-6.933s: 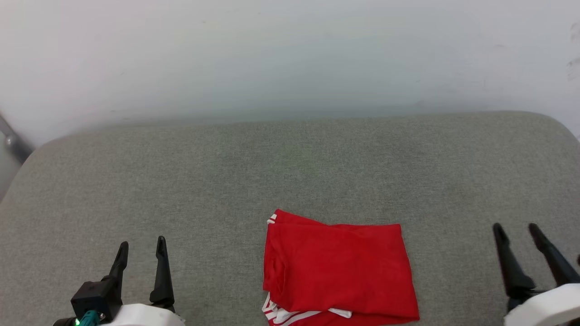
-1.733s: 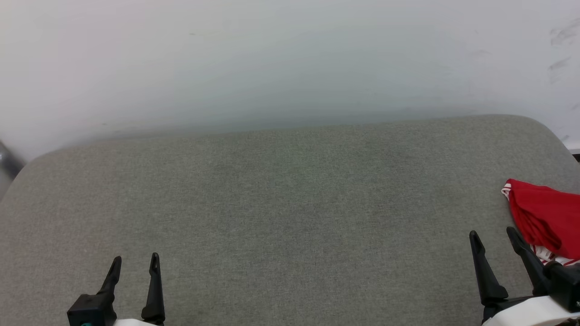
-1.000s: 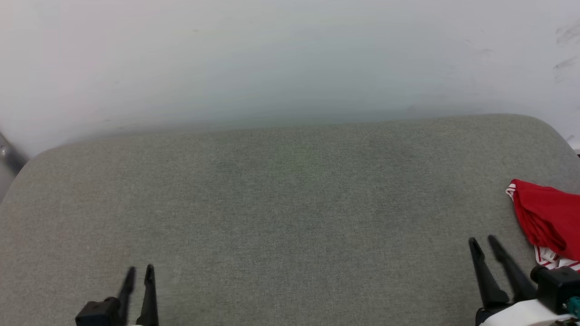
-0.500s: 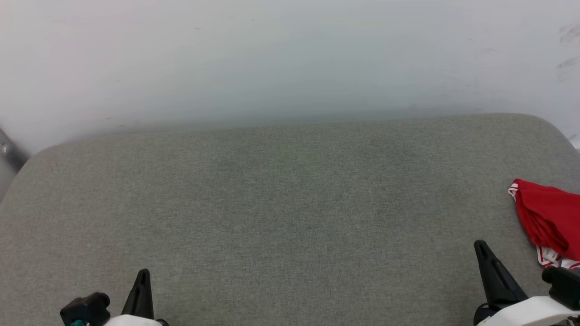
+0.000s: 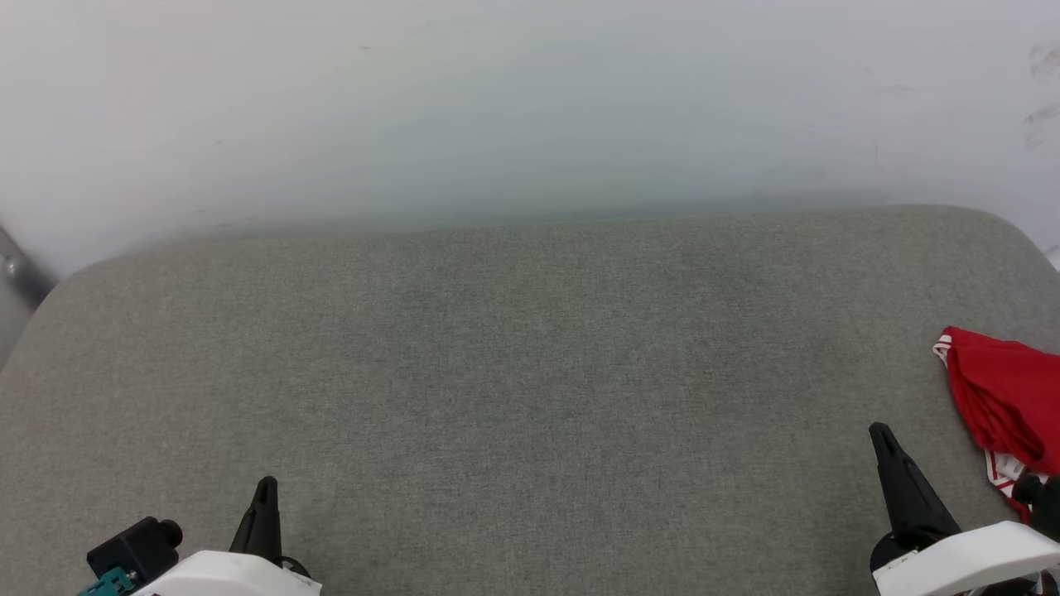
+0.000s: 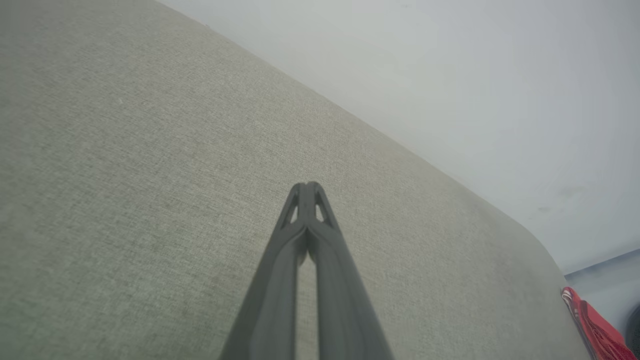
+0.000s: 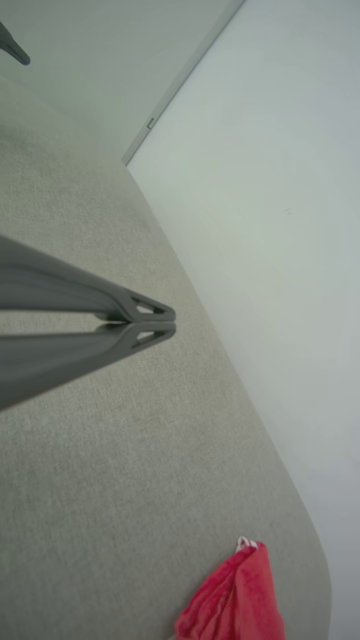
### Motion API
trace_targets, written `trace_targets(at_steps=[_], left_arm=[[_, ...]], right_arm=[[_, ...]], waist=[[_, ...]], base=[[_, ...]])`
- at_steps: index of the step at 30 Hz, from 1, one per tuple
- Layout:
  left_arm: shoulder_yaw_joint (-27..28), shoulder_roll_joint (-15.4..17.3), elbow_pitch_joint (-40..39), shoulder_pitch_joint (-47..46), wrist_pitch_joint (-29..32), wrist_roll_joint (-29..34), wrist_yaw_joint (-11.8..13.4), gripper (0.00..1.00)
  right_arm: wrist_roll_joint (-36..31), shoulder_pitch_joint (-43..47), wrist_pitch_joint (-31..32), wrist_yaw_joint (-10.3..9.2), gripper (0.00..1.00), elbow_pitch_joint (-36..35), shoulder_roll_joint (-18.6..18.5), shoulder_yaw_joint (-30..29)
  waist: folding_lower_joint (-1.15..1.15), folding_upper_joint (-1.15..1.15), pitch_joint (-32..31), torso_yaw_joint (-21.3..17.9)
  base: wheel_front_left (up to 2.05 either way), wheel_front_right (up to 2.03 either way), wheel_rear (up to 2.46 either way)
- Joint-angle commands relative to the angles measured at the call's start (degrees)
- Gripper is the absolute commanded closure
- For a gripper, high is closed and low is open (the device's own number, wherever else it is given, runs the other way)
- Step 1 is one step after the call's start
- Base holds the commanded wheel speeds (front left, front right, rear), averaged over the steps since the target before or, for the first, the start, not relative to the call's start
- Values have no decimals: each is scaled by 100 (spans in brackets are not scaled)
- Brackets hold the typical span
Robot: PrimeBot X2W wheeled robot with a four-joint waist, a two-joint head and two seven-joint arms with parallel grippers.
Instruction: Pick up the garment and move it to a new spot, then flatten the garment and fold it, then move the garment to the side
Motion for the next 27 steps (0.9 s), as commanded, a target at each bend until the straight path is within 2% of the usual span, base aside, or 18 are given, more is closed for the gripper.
trace_targets(at_steps=[1, 27], left_arm=[[95, -14, -32, -162, 43, -162, -57, 100], [556, -413, 202, -486, 479, -1635, -581, 100]], right_arm=[[216, -187, 12, -1, 100, -19, 4, -24], [2087, -532, 138, -1, 100, 438, 90, -131]], waist=[[0, 0, 3, 3], [0, 0, 62, 59]], base=[[0, 0, 0], [0, 0, 0]])
